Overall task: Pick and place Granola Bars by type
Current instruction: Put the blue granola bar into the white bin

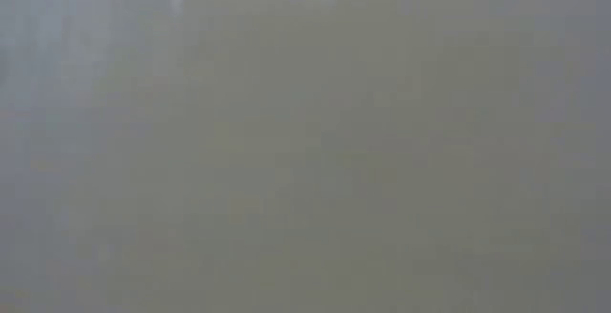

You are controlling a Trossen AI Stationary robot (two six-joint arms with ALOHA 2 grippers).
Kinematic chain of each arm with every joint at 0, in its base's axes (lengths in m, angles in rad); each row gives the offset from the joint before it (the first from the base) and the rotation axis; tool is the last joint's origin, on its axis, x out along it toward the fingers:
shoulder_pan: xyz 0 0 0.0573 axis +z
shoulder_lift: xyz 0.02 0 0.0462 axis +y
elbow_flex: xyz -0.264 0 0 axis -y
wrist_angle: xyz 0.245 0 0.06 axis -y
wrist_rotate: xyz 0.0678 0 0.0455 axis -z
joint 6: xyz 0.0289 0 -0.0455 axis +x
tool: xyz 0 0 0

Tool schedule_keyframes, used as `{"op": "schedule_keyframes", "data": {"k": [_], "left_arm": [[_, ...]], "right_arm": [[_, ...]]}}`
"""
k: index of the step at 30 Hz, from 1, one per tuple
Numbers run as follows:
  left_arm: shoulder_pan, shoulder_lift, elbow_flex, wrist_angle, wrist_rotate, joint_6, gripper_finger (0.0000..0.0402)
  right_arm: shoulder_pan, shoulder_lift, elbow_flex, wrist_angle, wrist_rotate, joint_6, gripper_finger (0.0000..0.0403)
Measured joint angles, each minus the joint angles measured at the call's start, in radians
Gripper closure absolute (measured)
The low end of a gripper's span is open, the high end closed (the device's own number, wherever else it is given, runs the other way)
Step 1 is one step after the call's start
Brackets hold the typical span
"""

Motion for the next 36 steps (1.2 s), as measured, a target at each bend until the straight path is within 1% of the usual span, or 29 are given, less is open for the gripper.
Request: {"op": "schedule_keyframes", "data": {"k": [4,6,14,18,27,29,32,34,36], "left_arm": [[-0.017,0.0,-0.036,0.074,-0.092,0.033,0.0175],[-0.021,0.0,-0.041,0.095,-0.107,0.039,0.0175],[-0.022,-0.001,-0.044,0.142,-0.089,0.125,0.0175],[-0.022,-0.001,-0.044,0.159,-0.055,0.17,0.0175],[-0.025,-0.001,-0.044,0.159,-0.051,0.169,0.0175],[-0.025,-0.001,-0.043,0.159,-0.051,0.159,0.0175],[-0.026,-0.001,-0.043,0.159,-0.051,0.105,0.0175],[-0.026,-0.001,-0.043,0.159,-0.059,0.046,0.0175],[-0.028,-0.001,-0.039,0.158,-0.105,-0.044,0.0175]], "right_arm": [[0.0,0.0,0.0,0.0,0.0,0.0,0.0394],[0.0,0.0,0.0,0.0,0.0,0.0,0.0394],[0.0,0.0,0.0,0.0,0.0,0.0,0.0394],[0.0,0.0,0.0,0.0,0.0,0.0,0.0394],[0.0,0.0,0.0,0.0,-0.001,0.0,0.0394],[0.0,0.0,0.0,0.0,-0.001,0.0,0.0394],[0.0,0.0,0.0,0.0,-0.001,0.0,0.0394],[0.0,0.0,0.0,0.0,-0.001,0.0,0.0394],[0.0,0.0,0.0,0.0,-0.001,0.0,0.0394]]}}
